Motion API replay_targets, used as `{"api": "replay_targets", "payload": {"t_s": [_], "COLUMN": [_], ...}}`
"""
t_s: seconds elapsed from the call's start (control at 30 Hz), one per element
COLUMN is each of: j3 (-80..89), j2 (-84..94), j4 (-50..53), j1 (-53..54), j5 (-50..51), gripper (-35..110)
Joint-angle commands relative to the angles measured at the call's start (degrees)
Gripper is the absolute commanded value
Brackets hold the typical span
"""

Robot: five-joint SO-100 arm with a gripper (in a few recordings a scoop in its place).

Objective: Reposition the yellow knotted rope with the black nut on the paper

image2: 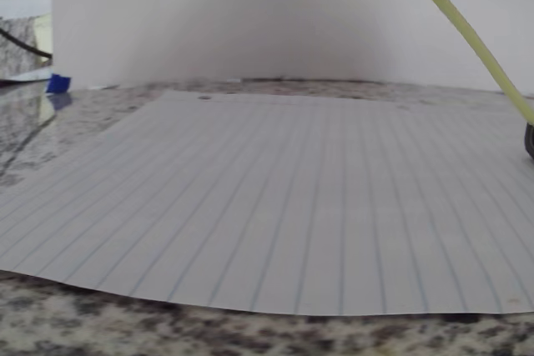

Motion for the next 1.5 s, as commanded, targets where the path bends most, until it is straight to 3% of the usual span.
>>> {"api": "replay_targets", "payload": {"t_s": [0.0, 0.17, 0.53, 0.8, 0.93, 1.33, 1.47], "j3": [0.8, 0.7, 0.6, 0.6, 0.6, 0.6, 0.5], "j2": [-2.9, -1.8, -4.2, -6.7, -9.5, -14.6, -16.8], "j4": [-3.1, -4.3, -9.3, -10.1, -7.4, -18.8, -17.5], "j1": [-2.2, -4.7, -2.4, -3.2, -5.7, -9.8, -11.3], "j5": [1.9, -5.7, -46.8, -49.0, -59.9, -72.5, -69.7], "gripper": [0, 2, 0, 0, 0, 1, 41]}}
